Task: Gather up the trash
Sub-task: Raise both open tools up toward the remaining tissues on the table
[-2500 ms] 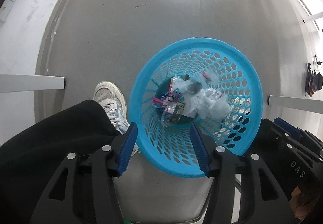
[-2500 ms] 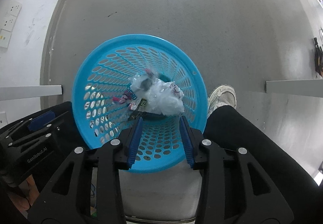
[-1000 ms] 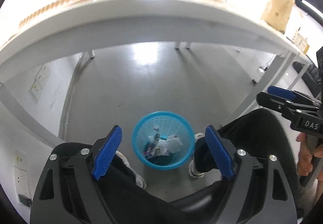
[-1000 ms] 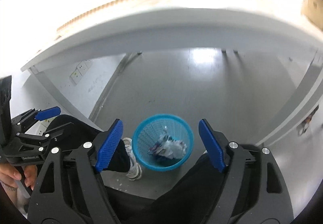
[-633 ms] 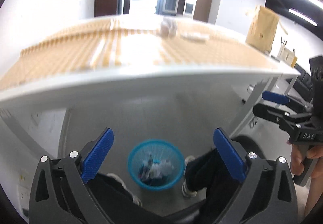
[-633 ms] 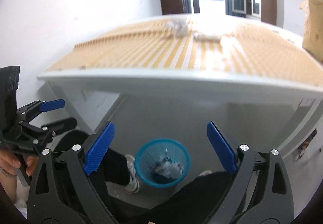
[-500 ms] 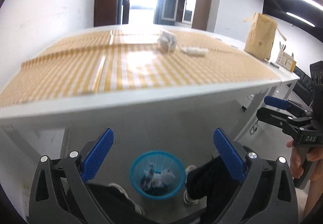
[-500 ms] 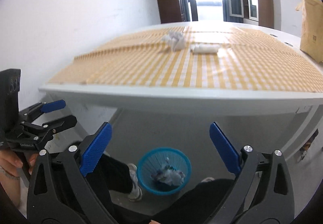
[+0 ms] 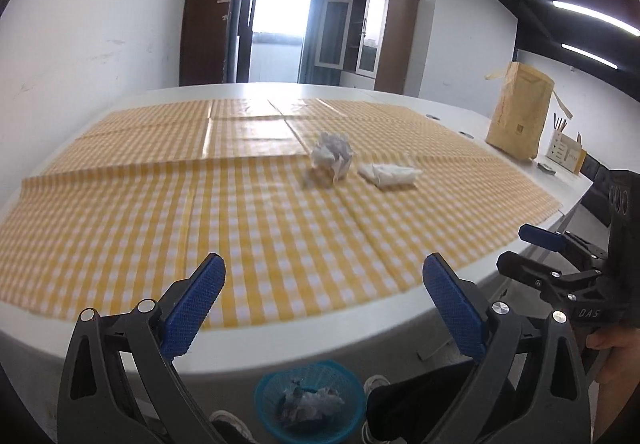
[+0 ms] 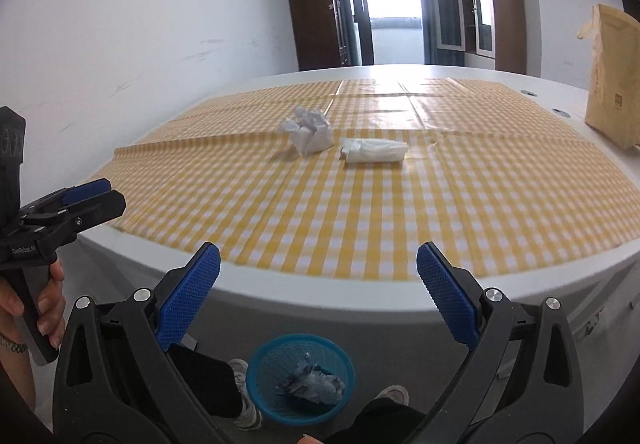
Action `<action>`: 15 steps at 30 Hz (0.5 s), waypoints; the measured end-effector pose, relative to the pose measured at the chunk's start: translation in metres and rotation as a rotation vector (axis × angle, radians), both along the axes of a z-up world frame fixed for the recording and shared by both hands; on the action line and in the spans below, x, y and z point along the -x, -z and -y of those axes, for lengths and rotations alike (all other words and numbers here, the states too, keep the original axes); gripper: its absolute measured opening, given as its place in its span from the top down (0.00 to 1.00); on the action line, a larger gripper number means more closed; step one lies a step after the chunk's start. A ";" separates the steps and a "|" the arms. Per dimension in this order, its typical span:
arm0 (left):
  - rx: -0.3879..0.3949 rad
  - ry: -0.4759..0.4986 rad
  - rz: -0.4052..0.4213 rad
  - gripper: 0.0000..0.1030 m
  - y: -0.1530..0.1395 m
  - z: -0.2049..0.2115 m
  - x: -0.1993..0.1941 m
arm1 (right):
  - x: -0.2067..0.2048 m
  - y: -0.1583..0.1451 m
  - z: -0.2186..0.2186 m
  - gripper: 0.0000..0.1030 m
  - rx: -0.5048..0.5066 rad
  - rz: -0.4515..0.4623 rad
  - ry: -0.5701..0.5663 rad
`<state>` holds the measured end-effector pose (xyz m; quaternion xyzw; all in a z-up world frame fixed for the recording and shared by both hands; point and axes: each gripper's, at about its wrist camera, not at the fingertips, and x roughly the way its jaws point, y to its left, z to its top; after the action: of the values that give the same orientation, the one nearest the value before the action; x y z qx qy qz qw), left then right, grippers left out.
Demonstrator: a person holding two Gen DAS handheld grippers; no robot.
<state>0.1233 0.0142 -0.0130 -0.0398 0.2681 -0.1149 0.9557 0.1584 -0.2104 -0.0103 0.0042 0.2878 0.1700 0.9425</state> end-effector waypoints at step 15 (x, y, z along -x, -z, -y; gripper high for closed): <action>0.003 -0.029 -0.092 0.06 -0.006 0.003 -0.097 | -0.093 -0.008 0.016 0.09 -0.007 -0.116 0.028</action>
<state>0.2205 0.0113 -0.0066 -0.0504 0.3112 -0.0995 0.9438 0.2510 -0.2261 -0.0027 0.0215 0.3412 0.1572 0.9265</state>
